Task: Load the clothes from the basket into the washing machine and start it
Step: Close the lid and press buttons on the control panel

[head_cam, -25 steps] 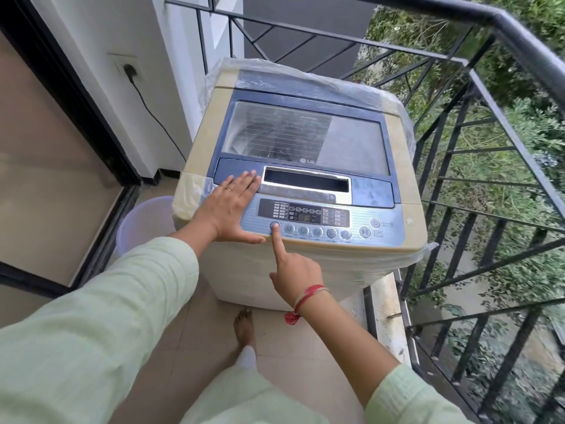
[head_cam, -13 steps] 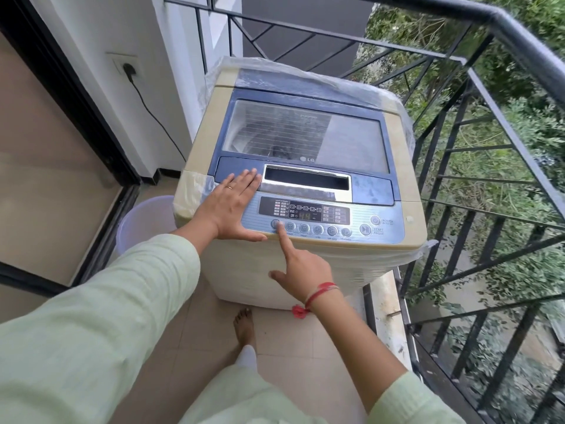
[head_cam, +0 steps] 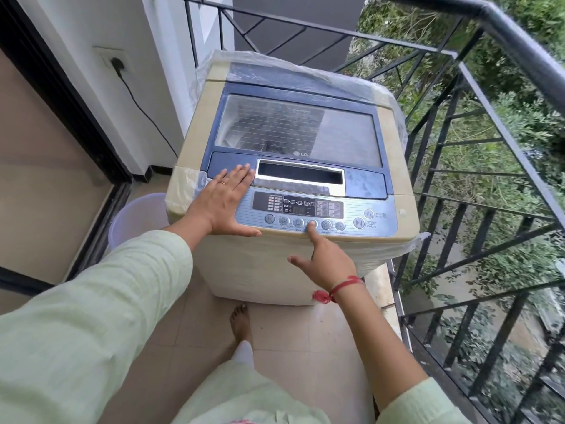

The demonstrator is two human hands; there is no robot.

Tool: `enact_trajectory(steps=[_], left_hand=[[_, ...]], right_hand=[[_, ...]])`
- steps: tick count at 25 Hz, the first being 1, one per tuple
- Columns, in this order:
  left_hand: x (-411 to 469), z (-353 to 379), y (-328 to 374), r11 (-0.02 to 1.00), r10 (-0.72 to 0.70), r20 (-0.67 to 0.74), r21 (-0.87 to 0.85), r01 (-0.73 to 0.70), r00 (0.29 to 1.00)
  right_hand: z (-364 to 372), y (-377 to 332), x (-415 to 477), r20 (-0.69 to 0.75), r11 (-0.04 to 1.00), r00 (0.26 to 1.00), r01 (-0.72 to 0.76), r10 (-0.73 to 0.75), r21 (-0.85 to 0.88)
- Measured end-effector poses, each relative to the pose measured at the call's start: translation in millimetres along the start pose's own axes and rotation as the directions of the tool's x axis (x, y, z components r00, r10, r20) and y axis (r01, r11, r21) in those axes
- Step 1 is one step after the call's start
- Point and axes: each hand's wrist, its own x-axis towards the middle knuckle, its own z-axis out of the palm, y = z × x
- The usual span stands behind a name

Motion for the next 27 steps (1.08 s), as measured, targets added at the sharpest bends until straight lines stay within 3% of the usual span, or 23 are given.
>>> enact_trajectory(steps=[7, 19, 23, 27], left_hand=[[-3, 0, 1, 1.000, 0.004, 0.002, 0.004, -0.004, 1.000], [0, -3, 3, 1.000, 0.001, -0.003, -0.002, -0.001, 1.000], [2, -3, 2, 1.000, 0.001, 0.004, -0.005, -0.001, 1.000], [1, -3, 1, 1.000, 0.000, 0.007, 0.006, 0.000, 1.000]], right_hand=[[-5, 15, -14, 0.022, 0.985, 0.998, -0.049, 0.053, -0.164], [-15, 31, -5, 0.026, 0.992, 0.998, -0.057, 0.054, 0.110], [-24, 58, -7, -0.039, 0.979, 0.979, -0.200, 0.202, 0.044], [-29, 60, -6, -0.027, 0.970, 0.970, -0.241, 0.240, -0.039]])
